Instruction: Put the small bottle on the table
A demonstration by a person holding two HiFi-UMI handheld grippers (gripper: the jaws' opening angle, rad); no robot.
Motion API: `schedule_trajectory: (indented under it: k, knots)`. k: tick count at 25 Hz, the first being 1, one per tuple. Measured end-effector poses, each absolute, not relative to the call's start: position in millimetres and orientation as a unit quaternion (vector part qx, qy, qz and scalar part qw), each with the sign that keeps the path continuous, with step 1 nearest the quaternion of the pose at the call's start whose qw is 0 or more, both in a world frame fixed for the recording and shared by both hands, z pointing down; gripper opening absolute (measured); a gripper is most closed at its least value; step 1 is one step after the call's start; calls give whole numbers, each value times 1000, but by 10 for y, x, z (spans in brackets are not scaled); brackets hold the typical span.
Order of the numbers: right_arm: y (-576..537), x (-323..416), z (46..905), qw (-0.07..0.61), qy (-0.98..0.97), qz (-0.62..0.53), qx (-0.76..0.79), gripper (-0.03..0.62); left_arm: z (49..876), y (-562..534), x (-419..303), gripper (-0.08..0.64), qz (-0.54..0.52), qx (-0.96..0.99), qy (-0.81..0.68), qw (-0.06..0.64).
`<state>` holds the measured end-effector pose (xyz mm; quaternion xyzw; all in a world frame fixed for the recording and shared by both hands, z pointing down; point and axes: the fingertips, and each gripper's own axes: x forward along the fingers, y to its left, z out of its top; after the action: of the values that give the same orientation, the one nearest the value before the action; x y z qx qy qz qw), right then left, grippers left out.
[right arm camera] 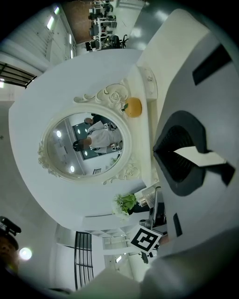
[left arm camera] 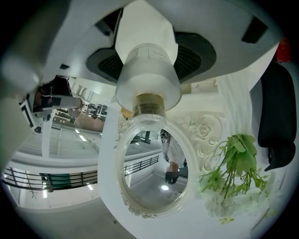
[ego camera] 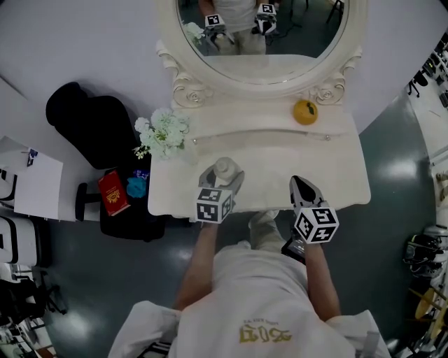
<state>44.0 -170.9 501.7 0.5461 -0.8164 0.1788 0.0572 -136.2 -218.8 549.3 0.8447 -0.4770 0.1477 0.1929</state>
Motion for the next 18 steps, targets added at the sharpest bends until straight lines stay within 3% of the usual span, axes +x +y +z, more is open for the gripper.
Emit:
schedule_trajectory:
  k: [18]
  knots:
    - [-2083,763,5517,93,-803,220,546,12,5990,-2482,-955,342,198,844,-452,212]
